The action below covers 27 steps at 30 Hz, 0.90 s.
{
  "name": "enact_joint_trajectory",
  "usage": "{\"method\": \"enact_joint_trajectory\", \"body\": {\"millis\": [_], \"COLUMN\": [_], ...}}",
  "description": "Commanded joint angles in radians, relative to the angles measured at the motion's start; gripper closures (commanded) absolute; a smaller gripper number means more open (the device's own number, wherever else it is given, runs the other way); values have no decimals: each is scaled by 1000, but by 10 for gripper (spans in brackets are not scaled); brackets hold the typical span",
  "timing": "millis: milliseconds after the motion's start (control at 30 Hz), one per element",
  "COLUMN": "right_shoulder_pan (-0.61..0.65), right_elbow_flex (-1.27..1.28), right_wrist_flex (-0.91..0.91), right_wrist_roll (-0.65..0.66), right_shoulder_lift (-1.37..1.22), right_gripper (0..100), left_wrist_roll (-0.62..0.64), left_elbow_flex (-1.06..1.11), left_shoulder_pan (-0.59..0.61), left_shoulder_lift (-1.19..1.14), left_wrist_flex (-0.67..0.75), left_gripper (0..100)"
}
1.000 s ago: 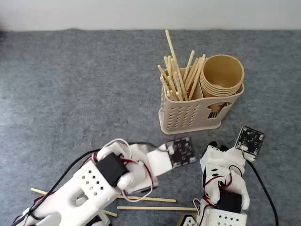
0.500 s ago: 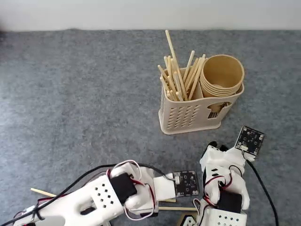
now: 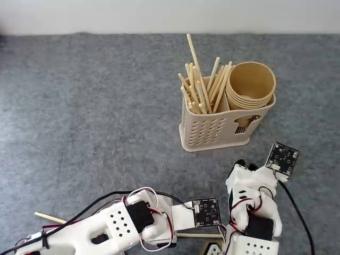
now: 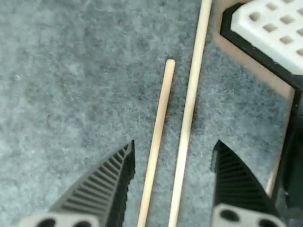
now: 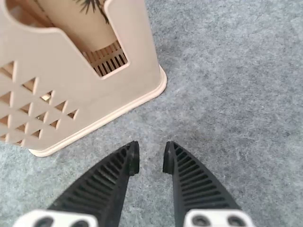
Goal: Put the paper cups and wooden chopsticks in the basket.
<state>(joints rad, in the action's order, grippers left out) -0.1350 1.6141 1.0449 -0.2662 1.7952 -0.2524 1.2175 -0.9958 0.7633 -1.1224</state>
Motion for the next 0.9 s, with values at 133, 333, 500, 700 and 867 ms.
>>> {"method": "enact_joint_trajectory", "body": {"millis": [133,333,500,700,867], "right_shoulder_pan": [2,4,4,4,2], "right_elbow_flex": [-6,-6,-6,-6,-6], "right_wrist_flex": [-19,-19,-19,-18,-18], "right_wrist_roll": [14,14,14,14,14], "right_shoulder_lift": [13,13,13,13,13], "right_gripper": [898,898,898,898,898], "left_wrist_roll": [-6,-8,-11,-11,-8], "left_elbow_flex": [-4,-4,-24,-134,-234], "left_shoulder_pan": [-3,-3,-3,-3,-3], "left_shoulder_lift": [26,25,-43,-282,-451], "left_wrist_flex": [21,20,23,23,15], "left_gripper": [750,751,776,776,776]}}
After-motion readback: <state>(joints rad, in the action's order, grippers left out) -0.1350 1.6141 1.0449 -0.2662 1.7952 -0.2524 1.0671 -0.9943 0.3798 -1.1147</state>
